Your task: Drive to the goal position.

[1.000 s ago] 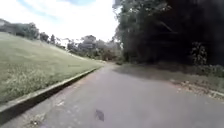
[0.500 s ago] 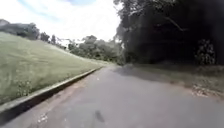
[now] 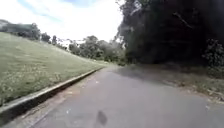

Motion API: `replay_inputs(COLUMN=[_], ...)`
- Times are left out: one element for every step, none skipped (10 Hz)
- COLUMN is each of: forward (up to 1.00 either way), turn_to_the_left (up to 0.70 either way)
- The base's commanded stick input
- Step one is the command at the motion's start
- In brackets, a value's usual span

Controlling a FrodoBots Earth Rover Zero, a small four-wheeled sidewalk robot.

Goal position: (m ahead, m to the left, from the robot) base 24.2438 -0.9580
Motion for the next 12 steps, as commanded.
replay_inputs(forward=[1.00,1.00,1.00,1.00,1.00,1.00,1.00,1.00,1.00,1.00,1.00,1.00], turn_to_the_left=[0.00,0.00,0.00,0.00,0.00,0.00,0.00,0.00,0.00,0.00,0.00,0.00])
